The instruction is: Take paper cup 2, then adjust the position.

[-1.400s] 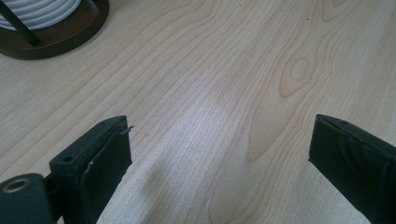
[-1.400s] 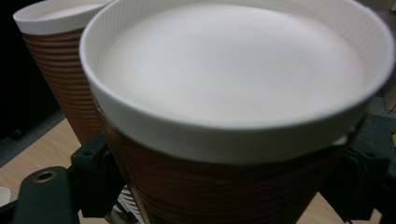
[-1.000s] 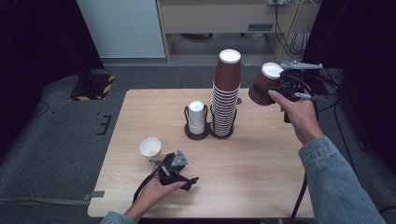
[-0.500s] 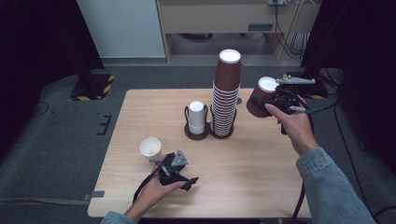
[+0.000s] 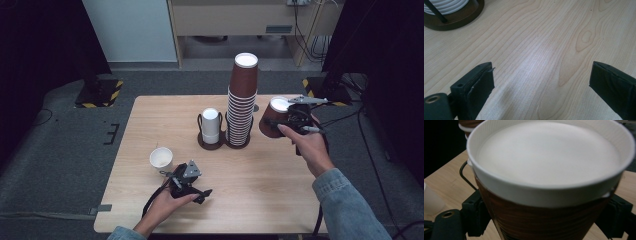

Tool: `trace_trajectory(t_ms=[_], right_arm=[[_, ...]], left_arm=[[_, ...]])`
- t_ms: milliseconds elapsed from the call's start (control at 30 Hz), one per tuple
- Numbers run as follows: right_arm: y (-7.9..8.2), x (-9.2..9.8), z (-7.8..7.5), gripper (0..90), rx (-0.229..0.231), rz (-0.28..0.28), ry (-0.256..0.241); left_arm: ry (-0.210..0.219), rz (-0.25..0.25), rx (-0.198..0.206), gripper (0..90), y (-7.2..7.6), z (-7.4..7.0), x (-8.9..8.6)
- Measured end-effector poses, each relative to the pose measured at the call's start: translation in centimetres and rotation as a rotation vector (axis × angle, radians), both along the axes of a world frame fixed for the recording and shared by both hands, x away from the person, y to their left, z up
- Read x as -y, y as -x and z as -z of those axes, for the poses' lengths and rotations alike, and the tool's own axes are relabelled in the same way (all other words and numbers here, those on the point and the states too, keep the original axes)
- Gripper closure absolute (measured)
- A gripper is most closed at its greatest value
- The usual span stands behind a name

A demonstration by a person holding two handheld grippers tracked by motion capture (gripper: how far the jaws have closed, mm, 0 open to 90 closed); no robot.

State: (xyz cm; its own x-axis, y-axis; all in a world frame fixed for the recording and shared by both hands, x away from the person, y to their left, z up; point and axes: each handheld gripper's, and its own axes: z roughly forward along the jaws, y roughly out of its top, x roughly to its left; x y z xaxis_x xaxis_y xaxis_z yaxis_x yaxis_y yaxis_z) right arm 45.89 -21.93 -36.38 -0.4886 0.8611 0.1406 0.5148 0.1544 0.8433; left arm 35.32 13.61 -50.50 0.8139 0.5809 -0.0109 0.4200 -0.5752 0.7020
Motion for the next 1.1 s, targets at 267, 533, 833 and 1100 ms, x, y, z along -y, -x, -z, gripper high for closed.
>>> trace_trajectory(t_ms=[267,533,833,1100], right_arm=[[1.2,-1.3,2.0,15.0,-0.018,-0.043,0.010],[1.9,-3.1,3.9,15.0,-0.038,-0.085,0.019],[2.3,-5.0,5.5,15.0,-0.065,-0.118,0.024],[2.6,-6.8,5.7,15.0,-0.064,-0.154,0.036]], left_arm=[[0.015,-0.001,0.010,5.0,-0.1,-0.2,0.0],[0.039,0.017,0.012,4.4,-0.1,-0.4,0.3],[0.047,0.055,0.005,3.6,-0.7,-1.1,1.0],[0.043,0.065,-0.001,3.4,-1.9,-1.6,2.0]])
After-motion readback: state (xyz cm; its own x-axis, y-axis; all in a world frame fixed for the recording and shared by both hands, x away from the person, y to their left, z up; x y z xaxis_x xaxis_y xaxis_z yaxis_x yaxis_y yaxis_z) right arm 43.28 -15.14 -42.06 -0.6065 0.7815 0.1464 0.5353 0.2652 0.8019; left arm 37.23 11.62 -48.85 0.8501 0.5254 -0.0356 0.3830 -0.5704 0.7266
